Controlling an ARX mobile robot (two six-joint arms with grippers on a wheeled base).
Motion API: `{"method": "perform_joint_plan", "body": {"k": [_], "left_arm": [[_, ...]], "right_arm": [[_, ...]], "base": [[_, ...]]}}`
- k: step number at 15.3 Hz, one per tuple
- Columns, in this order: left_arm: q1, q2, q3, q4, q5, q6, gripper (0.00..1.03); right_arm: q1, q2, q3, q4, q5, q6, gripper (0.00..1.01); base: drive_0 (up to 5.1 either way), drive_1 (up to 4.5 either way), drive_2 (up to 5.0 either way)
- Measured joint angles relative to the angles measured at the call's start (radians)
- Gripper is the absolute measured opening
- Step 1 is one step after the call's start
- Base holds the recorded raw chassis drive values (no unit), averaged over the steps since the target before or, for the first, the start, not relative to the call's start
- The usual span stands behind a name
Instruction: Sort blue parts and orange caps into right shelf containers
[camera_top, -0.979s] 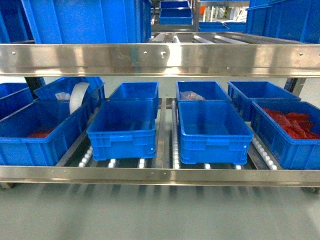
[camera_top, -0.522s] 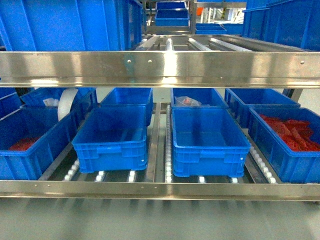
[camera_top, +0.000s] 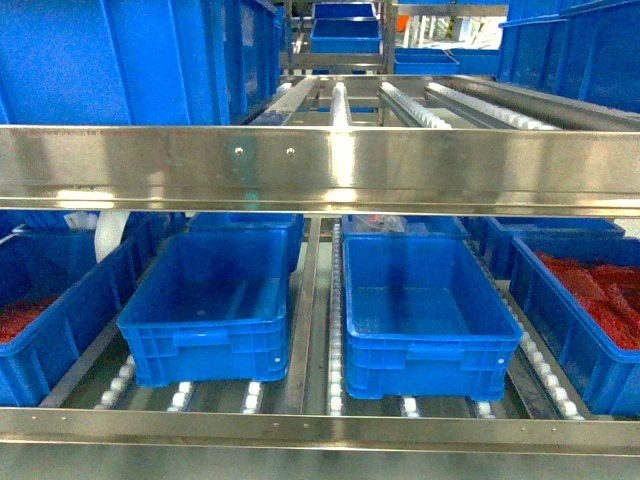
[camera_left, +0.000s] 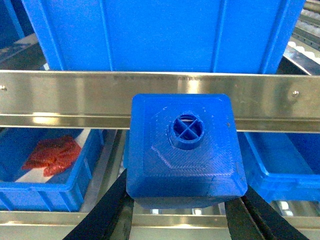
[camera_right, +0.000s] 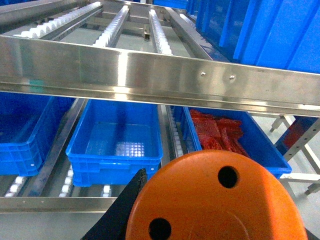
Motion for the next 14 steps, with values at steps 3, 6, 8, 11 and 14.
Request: {"method": "perform_joint_plan", "body": {"k": [3,6,8,11,14], "left_arm": [[0.002,-0.001,0.000,-0.003,-0.003,-0.002,0.43],[0.002,-0.001,0.000,-0.003,-0.002,-0.002,0.43],[0.002,-0.001,0.000,-0.003,-0.003,-0.002,0.43],[0.002,-0.001,0.000,-0.004,-0.003,-0.002,0.43],[0.002,-0.001,0.000,-0.003,-0.002,-0.002,0.43]], "right_arm": [[0.000,0.000,0.000,-0.003,0.000,0.000,0.43],[0.000,0.000,0.000,-0.004,-0.001,0.000,0.43],[0.000,0.000,0.000,-0.003,0.000,0.000,0.43],[0.000,0.000,0.000,-0.005,-0.001,-0.001,0.43],[0.000,-0.002,0.000,-0.004,0.000,-0.003,0.43]], "base": [[0.0,0.00,0.0],[0.0,0.00,0.0],[0.0,0.00,0.0],[0.0,0.00,0.0],[0.0,3.10,-3.2]]}}
